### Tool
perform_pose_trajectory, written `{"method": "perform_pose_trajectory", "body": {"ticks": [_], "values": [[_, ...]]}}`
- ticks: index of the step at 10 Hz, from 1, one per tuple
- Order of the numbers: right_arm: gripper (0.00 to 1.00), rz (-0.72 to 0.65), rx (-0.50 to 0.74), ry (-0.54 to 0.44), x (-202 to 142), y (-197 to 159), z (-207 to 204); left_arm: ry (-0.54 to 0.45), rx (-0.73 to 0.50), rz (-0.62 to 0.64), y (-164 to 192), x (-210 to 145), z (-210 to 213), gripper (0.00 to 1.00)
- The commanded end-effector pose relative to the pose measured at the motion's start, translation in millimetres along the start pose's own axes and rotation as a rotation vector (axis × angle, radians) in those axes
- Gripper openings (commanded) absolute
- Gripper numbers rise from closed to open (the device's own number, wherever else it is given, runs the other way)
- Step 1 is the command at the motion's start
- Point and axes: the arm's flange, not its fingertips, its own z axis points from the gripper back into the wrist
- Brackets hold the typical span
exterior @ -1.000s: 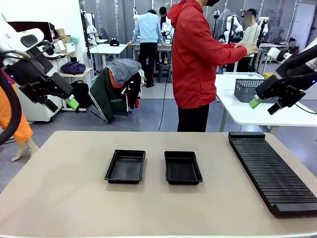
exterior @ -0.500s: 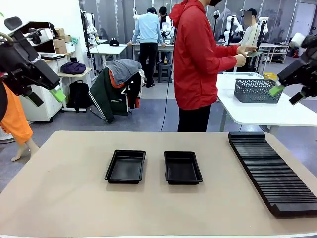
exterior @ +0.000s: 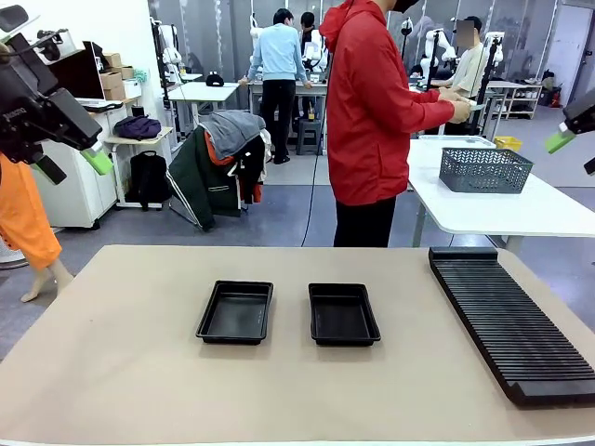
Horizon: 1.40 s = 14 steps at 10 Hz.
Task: Inspect and transfer BCBs to ESD trays.
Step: Pick up the Blank PCB from the PCB Rack and place it in the left ESD tray.
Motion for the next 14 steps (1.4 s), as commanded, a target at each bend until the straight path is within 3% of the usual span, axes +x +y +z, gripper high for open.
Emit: {"method": "perform_pose_trajectory", "body": {"ticks": [1, 8, 10, 14], "values": [[1.0, -0.062, 0.037, -0.007, 0.5, -0.4, 8.6, 0.015, 0.021, 0.028, -0.8, -0.8, 6.1, 1.0], [1.0, -0.044, 0.014, -0.022, 1.7, -3.2, 8.4, -0.006, 0.004, 0.004, 0.3, 0.6, 4.8, 1.0], [1.0, -0.102, -0.026, 0.004, 8.8, 4.0, 12.9, 0.04, -0.018, 0.105, 6.5, -5.1, 9.4, 1.0], [1.0, -0.076, -0.006, -0.024, 7.1, 1.1, 10.1, -0.016, 0.016, 0.2, 1.5, -11.0, 31.2, 1.0]]}}
